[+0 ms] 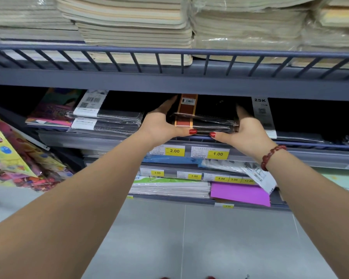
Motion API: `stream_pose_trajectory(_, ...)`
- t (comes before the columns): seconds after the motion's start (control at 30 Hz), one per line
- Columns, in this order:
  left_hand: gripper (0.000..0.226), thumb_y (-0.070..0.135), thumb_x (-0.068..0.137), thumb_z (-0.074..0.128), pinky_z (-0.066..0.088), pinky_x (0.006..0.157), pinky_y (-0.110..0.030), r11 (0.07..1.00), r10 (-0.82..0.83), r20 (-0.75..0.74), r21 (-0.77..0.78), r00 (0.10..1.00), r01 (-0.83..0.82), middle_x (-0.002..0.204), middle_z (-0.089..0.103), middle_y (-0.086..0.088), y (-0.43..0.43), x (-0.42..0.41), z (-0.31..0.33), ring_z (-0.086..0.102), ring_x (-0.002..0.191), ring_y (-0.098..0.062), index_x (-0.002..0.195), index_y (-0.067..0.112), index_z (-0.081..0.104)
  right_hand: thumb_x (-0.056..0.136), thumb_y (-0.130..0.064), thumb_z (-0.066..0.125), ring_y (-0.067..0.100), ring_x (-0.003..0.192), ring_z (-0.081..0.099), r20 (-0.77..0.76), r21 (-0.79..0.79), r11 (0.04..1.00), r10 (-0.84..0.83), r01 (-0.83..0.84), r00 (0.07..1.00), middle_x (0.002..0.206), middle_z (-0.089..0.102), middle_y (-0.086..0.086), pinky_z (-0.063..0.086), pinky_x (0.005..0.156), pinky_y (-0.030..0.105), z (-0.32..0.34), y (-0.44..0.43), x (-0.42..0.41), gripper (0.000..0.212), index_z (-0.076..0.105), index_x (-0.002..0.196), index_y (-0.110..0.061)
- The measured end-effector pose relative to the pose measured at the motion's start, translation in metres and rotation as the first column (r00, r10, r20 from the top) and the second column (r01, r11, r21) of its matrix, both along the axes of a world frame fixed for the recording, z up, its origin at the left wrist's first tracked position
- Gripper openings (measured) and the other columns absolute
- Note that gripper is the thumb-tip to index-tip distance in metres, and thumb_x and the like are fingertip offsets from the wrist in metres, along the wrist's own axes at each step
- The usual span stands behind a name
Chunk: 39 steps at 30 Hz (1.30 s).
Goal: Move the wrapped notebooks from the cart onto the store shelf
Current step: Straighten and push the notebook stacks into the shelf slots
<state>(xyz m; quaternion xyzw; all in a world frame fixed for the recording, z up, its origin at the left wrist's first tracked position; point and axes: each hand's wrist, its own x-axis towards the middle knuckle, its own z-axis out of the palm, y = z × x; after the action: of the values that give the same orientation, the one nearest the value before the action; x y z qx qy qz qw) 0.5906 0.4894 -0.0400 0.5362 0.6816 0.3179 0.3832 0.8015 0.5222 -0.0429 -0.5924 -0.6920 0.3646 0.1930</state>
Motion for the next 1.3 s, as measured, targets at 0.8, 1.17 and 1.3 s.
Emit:
stream_pose_trajectory(0.8,0.049,0.039,0.080,0.072,0.054,0.086,-0.044,0.962,0.169,-0.128,0.238,0.977,-0.135,0.104,0.070,-0.008,-0.016,0.005,-0.028,0.066,0.094,-0.026,0.121,0.016,0.058,0.093,-0.033,0.055,0.028,0.111,0.061,-0.159,0.004,1.000,0.000,0.000,0.987,0.122,0.063,0.003,0.046,0.101,0.038,-0.010,0.000,0.005,0.058,0.036,0.145,-0.019)
stream_pose_trajectory(1.17,0.055,0.037,0.093,0.055,0.044,0.064,-0.030,0.948,0.161,-0.304,0.314,0.939,-0.061,0.074,0.061,-0.005,-0.019,0.004,-0.030,0.050,0.060,-0.012,0.141,0.014,0.044,0.078,-0.027,0.075,0.013,0.111,0.060,-0.154,0.025,1.000,0.012,-0.008,0.988,0.143,0.047,0.007,0.045,0.096,0.023,-0.016,-0.006,0.001,0.089,0.023,0.149,-0.017)
stream_pose_trajectory(1.3,0.037,0.039,0.093,0.054,0.045,0.061,-0.035,0.957,0.182,-0.316,0.274,0.931,-0.094,0.078,0.059,-0.004,-0.021,0.007,-0.027,0.054,0.067,-0.018,0.108,0.005,0.053,0.082,-0.022,0.072,0.004,0.112,0.050,-0.141,0.101,0.995,0.006,0.008,0.990,0.142,0.047,0.007,0.038,0.081,-0.002,-0.020,-0.008,0.001,0.073,0.035,0.144,-0.011)
